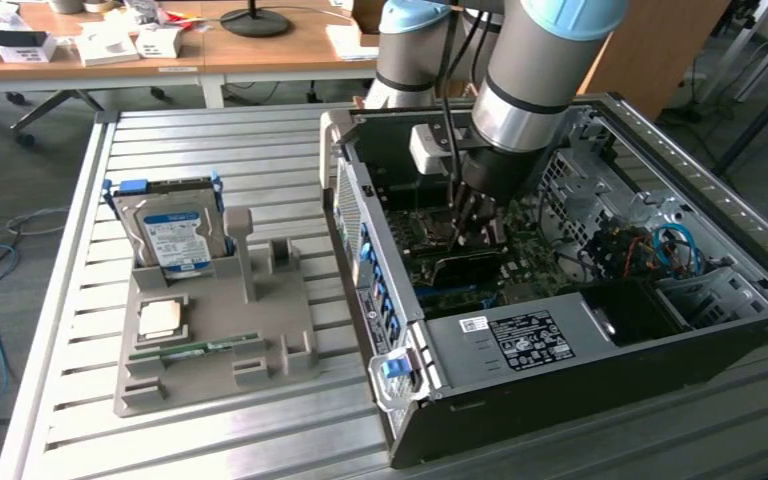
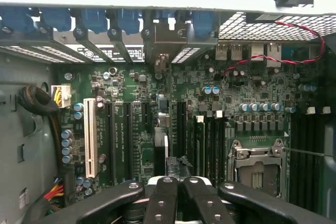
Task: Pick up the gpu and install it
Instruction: 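Press down on the gpu until it lock into place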
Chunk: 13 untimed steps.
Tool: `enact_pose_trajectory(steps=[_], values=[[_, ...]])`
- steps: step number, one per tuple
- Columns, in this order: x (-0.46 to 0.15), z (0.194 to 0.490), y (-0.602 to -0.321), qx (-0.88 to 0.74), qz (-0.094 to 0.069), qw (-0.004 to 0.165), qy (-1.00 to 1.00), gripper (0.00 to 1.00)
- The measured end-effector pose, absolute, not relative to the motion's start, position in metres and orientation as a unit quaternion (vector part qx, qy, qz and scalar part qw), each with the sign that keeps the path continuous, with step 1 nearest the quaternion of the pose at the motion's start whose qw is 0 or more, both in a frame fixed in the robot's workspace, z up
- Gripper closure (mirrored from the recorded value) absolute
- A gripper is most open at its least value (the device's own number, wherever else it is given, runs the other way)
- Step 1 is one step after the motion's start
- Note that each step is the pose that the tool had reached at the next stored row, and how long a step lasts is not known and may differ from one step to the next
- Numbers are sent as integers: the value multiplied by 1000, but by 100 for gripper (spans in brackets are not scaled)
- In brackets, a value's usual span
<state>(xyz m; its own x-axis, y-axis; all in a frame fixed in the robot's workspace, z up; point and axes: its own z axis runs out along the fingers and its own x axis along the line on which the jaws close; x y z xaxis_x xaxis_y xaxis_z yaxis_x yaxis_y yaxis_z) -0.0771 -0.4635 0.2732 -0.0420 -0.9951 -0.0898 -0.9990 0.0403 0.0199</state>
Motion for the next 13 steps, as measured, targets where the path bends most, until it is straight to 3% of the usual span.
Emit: enact_pose_trajectory(steps=[13], values=[[-79,270,-457,-692,38,25,721,89]])
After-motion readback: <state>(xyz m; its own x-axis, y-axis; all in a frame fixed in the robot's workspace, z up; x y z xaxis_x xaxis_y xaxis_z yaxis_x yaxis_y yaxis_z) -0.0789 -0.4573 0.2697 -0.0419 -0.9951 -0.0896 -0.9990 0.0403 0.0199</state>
